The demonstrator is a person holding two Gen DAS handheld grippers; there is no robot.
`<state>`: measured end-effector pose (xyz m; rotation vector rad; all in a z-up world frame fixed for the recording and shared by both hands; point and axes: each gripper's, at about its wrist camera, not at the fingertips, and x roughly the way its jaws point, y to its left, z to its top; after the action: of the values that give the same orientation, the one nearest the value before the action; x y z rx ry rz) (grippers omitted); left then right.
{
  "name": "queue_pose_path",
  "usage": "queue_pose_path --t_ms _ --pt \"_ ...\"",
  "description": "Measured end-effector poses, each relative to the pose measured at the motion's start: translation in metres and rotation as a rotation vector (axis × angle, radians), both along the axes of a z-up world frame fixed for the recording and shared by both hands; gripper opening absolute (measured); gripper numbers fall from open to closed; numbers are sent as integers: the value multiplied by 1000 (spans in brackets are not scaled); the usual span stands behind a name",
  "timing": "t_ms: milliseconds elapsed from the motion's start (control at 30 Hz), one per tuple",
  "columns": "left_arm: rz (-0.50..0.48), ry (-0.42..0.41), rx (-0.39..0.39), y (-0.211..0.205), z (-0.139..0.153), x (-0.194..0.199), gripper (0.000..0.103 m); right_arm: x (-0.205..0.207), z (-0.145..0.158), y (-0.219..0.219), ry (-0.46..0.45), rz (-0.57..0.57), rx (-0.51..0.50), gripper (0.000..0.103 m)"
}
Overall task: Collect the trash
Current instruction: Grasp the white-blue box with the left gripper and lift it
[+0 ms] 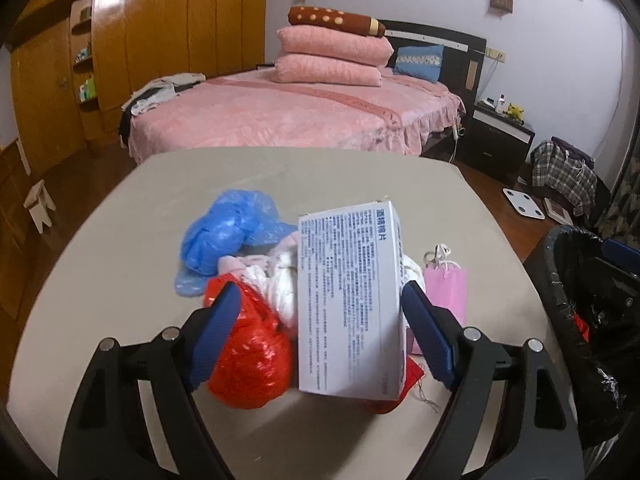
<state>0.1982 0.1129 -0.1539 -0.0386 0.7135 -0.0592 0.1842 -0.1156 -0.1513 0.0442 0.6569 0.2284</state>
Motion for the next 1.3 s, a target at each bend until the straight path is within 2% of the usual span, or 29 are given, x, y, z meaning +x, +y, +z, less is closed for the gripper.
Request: queue_pose_path --t_ms 233,333,400,433,700,867,1100,1300 --pt "-19 33 -18 -6 -14 11 80 2 -4 0 9 5 -8 97" --pt "-19 29 -25 -10 -13 10 69 4 -5 -1 13 3 -7 97" --pt "-22 21 -26 -13 -10 8 66 5 -4 -1 14 1 -5 97" --pt "-22 18 -28 -13 -9 7 58 5 -4 -1 13 2 -4 97" --pt "0 -38 -57 -7 14 -9 59 7 -1 6 3 16 6 97" --pt "47 -61 -32 8 24 -20 59 15 -3 18 9 28 6 96" --pt "101 -63 18 31 27 -26 59 32 -30 44 84 43 -27 82" --pt "110 -60 33 38 24 -30 59 40 -56 57 158 50 -22 76"
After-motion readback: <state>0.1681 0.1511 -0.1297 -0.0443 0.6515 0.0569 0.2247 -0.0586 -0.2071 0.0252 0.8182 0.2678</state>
